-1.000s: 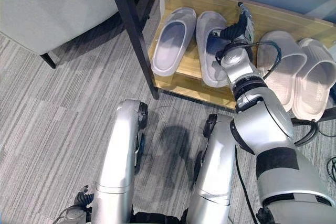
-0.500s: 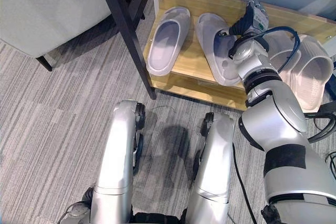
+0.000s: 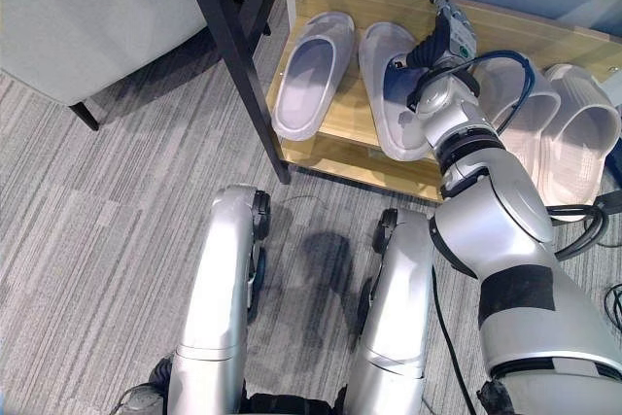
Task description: Arrange the slippers neatly on the shoe rack.
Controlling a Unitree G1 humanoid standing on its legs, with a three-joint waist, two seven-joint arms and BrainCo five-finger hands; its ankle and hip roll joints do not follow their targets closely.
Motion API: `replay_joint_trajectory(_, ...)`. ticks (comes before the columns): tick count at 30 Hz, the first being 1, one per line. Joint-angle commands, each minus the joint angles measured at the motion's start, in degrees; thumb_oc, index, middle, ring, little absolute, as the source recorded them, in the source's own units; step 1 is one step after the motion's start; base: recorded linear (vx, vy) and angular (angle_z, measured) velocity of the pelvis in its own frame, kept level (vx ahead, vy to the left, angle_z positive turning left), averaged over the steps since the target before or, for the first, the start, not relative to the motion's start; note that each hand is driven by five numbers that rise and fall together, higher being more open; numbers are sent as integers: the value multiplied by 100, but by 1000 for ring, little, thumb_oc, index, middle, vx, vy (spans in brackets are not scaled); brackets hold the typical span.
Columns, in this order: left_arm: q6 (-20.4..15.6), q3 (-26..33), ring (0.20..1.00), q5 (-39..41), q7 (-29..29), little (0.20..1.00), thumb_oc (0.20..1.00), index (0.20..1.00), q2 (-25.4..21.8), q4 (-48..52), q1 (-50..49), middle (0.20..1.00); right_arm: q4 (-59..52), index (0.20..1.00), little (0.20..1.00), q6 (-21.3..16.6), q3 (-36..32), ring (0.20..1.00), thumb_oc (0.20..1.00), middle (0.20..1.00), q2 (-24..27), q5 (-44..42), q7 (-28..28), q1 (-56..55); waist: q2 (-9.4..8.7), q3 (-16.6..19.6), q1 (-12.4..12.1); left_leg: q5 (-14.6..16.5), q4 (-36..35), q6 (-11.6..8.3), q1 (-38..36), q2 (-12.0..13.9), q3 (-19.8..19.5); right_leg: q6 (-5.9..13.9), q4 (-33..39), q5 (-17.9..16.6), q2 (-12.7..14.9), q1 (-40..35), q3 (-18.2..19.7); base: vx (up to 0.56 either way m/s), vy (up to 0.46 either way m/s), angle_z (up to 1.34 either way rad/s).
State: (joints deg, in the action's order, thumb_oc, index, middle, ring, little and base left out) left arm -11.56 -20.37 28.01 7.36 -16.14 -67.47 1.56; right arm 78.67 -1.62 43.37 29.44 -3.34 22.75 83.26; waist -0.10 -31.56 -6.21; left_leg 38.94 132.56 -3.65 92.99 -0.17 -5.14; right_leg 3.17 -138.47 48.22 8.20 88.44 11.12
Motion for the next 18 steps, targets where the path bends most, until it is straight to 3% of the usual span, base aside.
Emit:
replay_joint_trajectory(1,-20,-668,1000,-28,-67,1000,1000,1000,-206,236,-40,1000,-21,1000,1000,-147,-22,1000,1000,1000,208,-144,100,812,130,176,-304,955,127,85,-304,-111,-480,-484,-245,-798,-18,-603,657,0,0,0)
replay_joint_trajectory(18,3,-657,1000,-32,-99,1000,1000,1000,-211,120,-1,1000,-80,1000,1000,-125,119,1000,1000,1000,22,-62,49,1024,97,176,-347,991,181,69,-304,-173,-495,-476,-241,-875,-32,-695,660,0,0,0)
